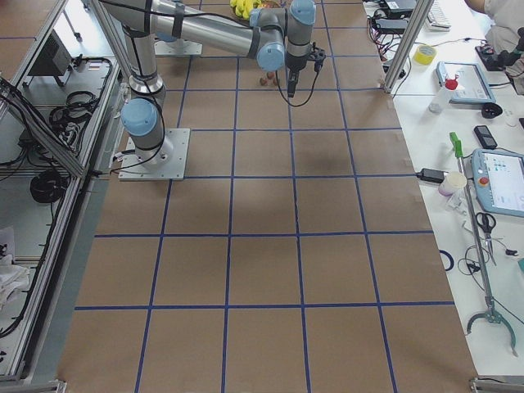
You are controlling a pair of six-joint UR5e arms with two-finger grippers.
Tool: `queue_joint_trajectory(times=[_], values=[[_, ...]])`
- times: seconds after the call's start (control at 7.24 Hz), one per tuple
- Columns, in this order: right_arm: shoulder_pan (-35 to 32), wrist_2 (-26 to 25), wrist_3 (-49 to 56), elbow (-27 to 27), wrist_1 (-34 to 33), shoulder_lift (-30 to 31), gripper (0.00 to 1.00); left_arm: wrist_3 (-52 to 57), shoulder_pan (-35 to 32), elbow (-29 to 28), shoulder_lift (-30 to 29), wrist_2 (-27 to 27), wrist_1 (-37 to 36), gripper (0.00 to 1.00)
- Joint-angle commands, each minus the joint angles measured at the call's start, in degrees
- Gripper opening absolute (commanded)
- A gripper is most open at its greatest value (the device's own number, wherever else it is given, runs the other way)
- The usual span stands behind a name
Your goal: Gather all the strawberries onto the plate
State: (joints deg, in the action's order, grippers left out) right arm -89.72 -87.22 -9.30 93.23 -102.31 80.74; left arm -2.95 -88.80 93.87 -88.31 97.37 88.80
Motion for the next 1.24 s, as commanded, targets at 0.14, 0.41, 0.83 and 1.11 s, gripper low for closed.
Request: queue_joint_trajectory(times=[0.14, 0.41, 0.83, 1.11], values=[[-1.2, -0.9, 3.1, -17.5, 14.3, 1.4, 1.0, 0.0, 0.0, 0.1, -0.6, -0.2, -0.7, 1.0], [-1.4, -0.1, 3.1, -16.8, 14.9, 1.5, 1.0, 0.0, 0.0, 0.2, -1.0, -0.2, -0.9, 1.0], [-0.6, -0.7, 10.8, -16.4, 14.3, 3.2, 1.0, 0.2, 0.0, 0.3, -1.1, -0.3, -0.9, 1.0], [-0.5, -0.9, 11.0, -16.3, 14.7, 3.3, 1.0, 1.3, 0.6, 0.3, -1.2, 0.0, -2.7, 1.0]])
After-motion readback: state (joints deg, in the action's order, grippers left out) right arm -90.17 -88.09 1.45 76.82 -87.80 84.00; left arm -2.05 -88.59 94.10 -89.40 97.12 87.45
